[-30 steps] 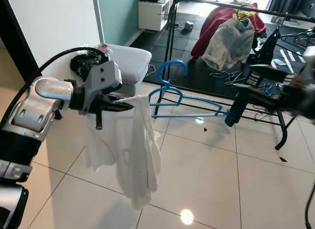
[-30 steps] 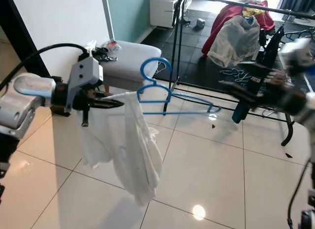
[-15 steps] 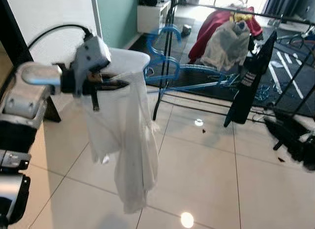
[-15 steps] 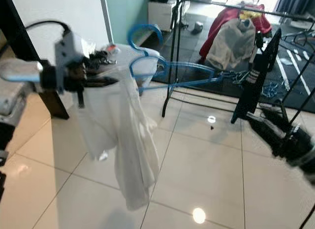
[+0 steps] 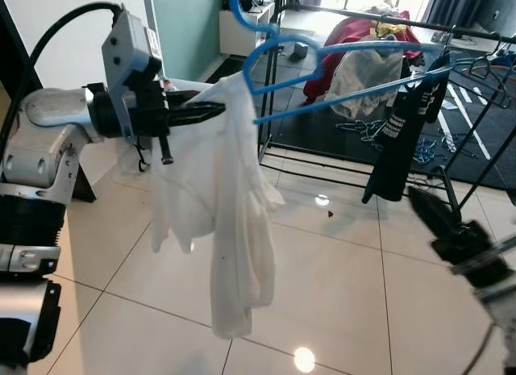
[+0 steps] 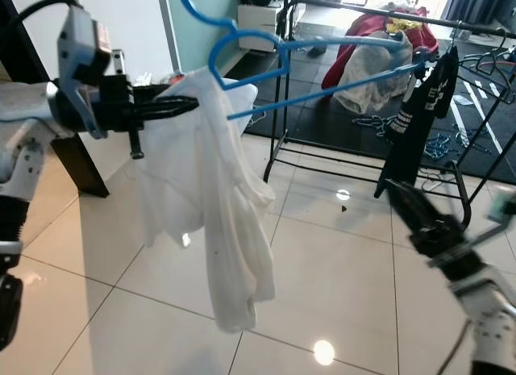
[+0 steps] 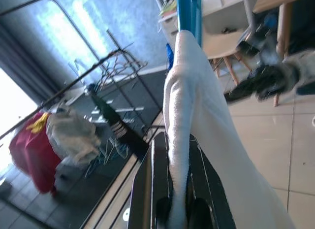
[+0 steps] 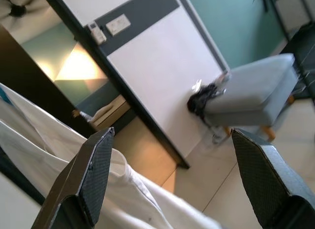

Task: Hang hanger

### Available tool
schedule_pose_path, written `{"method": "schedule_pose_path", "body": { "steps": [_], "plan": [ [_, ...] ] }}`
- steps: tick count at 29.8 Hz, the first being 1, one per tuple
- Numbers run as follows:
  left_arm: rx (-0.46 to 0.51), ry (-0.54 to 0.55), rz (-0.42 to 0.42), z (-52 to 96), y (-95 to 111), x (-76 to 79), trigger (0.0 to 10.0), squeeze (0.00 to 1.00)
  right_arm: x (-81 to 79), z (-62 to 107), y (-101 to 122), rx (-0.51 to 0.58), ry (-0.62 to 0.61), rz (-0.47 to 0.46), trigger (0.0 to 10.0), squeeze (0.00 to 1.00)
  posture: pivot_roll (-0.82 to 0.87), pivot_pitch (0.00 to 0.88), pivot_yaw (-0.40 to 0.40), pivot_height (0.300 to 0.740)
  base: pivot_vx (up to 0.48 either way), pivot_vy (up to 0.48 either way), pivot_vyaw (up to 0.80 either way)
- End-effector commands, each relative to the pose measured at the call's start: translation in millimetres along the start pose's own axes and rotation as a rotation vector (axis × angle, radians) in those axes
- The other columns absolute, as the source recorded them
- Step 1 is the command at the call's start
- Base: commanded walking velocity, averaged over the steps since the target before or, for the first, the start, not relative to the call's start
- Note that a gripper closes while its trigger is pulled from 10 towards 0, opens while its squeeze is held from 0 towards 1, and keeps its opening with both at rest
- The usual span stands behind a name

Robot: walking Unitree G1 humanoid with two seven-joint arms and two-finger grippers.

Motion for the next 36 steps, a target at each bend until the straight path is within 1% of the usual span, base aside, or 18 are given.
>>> {"method": "schedule_pose_path", "body": {
  "steps": [1, 2, 4, 6, 7, 9, 11, 12, 13, 17, 18, 19, 21, 26, 27, 29, 34, 36],
  "plan": [
    [0.065, -0.027, -0.004, -2.4, 11.2, 5.7, 10.0, 0.00, -4.6, -1.1, -15.5, -0.084, 0.026, -0.010, 10.0, 0.00, -0.03, 0.078, -0.042, 0.740, 0.000, 0.000, 0.00],
    [0.078, -0.038, -0.008, -4.7, 14.1, 8.4, 10.0, 0.00, -10.6, -2.0, -23.9, -0.142, 0.066, -0.010, 10.0, 0.00, -0.03, 0.078, -0.042, 0.740, 0.000, 0.000, 0.00],
    [0.078, -0.038, -0.008, -4.7, 14.1, 8.4, 10.0, 0.00, -10.6, -2.0, -23.9, -0.142, 0.066, -0.010, 10.0, 0.00, -0.03, 0.078, -0.042, 0.740, 0.000, 0.000, 0.00],
    [0.100, -0.057, -0.010, -10.5, 17.6, 13.3, 10.0, 0.00, -24.8, -5.1, -28.7, -0.211, 0.164, -0.009, 10.0, 0.00, -0.04, 0.079, -0.044, 0.740, 0.000, 0.000, 0.00],
    [0.100, -0.057, -0.010, -10.5, 17.6, 13.3, 10.0, 0.00, -24.8, -5.1, -28.7, -0.211, 0.164, -0.009, 10.0, 0.00, -0.04, 0.079, -0.044, 0.740, 0.000, 0.000, 0.00],
    [0.107, -0.063, -0.008, -14.1, 17.5, 15.4, 10.0, 0.00, -30.4, -8.4, -27.3, -0.227, 0.203, -0.004, 10.0, 0.00, -0.04, 0.078, -0.043, 0.740, 0.000, 0.000, 0.00],
    [0.127, -0.086, 0.002, -21.2, 17.1, 21.1, 10.0, 0.00, -44.4, -16.5, -27.2, -0.267, 0.291, 0.029, 10.0, 0.00, -0.04, 0.077, -0.043, 0.740, 0.000, 0.000, 0.00],
    [0.127, -0.086, 0.002, -21.2, 17.1, 21.1, 10.0, 0.00, -44.4, -16.5, -27.2, -0.267, 0.291, 0.029, 10.0, 0.00, -0.04, 0.077, -0.043, 0.740, 0.000, 0.000, 0.00],
    [0.137, -0.096, 0.010, -22.8, 17.8, 23.6, 10.0, 0.00, -48.6, -19.7, -27.3, -0.277, 0.313, 0.039, 10.0, 0.00, -0.04, 0.076, -0.043, 0.740, 0.000, 0.000, 0.00],
    [0.149, -0.115, 0.016, -26.5, 19.6, 28.2, 10.0, 0.00, -54.0, -26.6, -29.5, -0.309, 0.350, 0.070, 10.0, 0.00, -0.04, 0.076, -0.042, 0.740, 0.000, 0.000, 0.00],
    [0.144, -0.124, 0.015, -28.5, 18.8, 30.7, 10.0, 0.00, -54.4, -30.5, -34.3, -0.342, 0.355, 0.105, 10.0, 0.00, -0.03, 0.075, -0.044, 0.740, 0.000, 0.000, 0.00],
    [0.144, -0.124, 0.015, -28.5, 18.8, 30.7, 10.0, 0.00, -54.4, -30.5, -34.3, -0.342, 0.355, 0.105, 10.0, 0.00, -0.03, 0.075, -0.044, 0.740, 0.000, 0.000, 0.00],
    [0.136, -0.140, 0.016, -31.6, 16.4, 35.1, 10.0, 0.00, -52.5, -36.8, -42.1, -0.388, 0.348, 0.158, 10.0, 0.00, -0.03, 0.075, -0.045, 0.740, 0.000, 0.000, 0.00],
    [0.137, -0.154, 0.023, -34.0, 15.0, 39.6, 10.0, 0.00, -53.2, -41.7, -49.6, -0.427, 0.356, 0.183, 10.0, 0.00, -0.02, 0.074, -0.046, 0.740, 0.000, 0.000, 0.00],
    [0.144, -0.157, 0.026, -35.5, 15.6, 40.8, 10.0, 0.00, -56.6, -42.7, -55.7, -0.464, 0.383, 0.194, 10.0, 0.00, -0.02, 0.073, -0.046, 0.740, 0.000, 0.000, 0.00],
    [0.148, -0.157, 0.026, -36.5, 16.4, 40.9, 10.0, 0.00, -59.4, -42.3, -58.3, -0.482, 0.406, 0.195, 10.0, 0.00, -0.02, 0.073, -0.046, 0.740, 0.000, 0.000, 0.00],
    [0.151, -0.160, 0.026, -38.3, 16.2, 41.3, 10.0, 0.00, -65.8, -41.8, -51.5, -0.457, 0.452, 0.186, 10.0, 0.00, -0.02, 0.071, -0.046, 0.740, 0.000, 0.000, 0.00],
    [0.151, -0.158, 0.028, -38.9, 15.5, 41.4, 10.0, 0.00, -68.0, -43.0, -39.4, -0.402, 0.466, 0.169, 10.0, 0.00, -0.02, 0.069, -0.046, 0.740, 0.000, 0.000, 0.00]
  ]
}}
Point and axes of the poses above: a point about 5 cm out from each wrist's last joint towards the gripper, its own z axis pointing back from the gripper into the wrist, its own y axis along the axis of the wrist's last joint, x = y × z, the point moved 6 cm from there along -z, pointing out of the wrist towards the gripper, and after that the axes turned 13 degrees about z, right-handed, at the moved point
